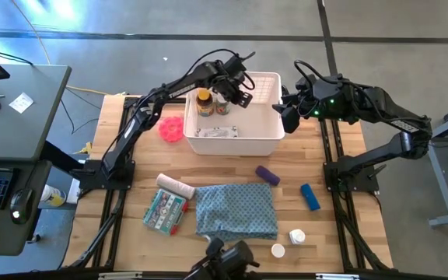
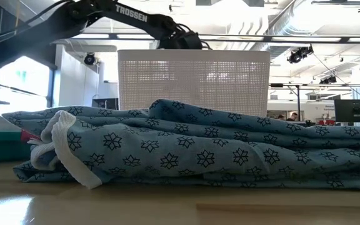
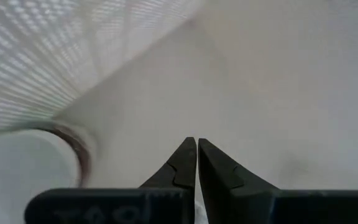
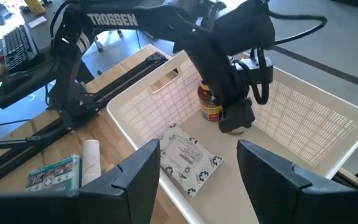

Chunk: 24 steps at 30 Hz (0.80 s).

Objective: Pick & place medical supplies in basket/bin
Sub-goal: Put the pink circular pill organizer into the white bin

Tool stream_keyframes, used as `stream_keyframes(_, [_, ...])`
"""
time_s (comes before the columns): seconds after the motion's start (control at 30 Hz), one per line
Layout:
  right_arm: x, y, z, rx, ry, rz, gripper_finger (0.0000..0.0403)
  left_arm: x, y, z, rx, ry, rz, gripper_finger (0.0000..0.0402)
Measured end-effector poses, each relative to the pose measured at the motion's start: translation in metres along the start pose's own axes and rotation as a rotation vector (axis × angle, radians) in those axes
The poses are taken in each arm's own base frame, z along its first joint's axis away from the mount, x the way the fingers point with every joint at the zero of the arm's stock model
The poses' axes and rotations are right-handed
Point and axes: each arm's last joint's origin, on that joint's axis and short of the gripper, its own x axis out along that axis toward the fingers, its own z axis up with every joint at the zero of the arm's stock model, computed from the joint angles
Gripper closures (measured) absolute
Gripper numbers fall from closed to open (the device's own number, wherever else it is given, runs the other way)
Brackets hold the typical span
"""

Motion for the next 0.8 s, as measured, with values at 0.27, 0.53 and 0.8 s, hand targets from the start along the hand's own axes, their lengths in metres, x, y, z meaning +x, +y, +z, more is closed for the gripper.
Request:
stream_keyframes(0.27, [0.000, 0.000, 0.000, -0.021, 0.005, 0.010, 0.0199, -0.049, -0.016, 0.004, 0.022, -0.085, -0.081, 0.0348])
stream_keyframes(0.53, [0.000, 0.001, -0.001, -0.027, 0.025, 0.048, 0.0199, -0.119, -0.028, 0.000, 0.072, -0.200, -0.122, 0.0348])
stream_keyframes(0.8, [-0.002, 0.008, -0.004, -0.042, 0.057, 0.119, 0.0199, -0.188, -0.026, -0.026, 0.126, -0.215, 0.022, 0.0348])
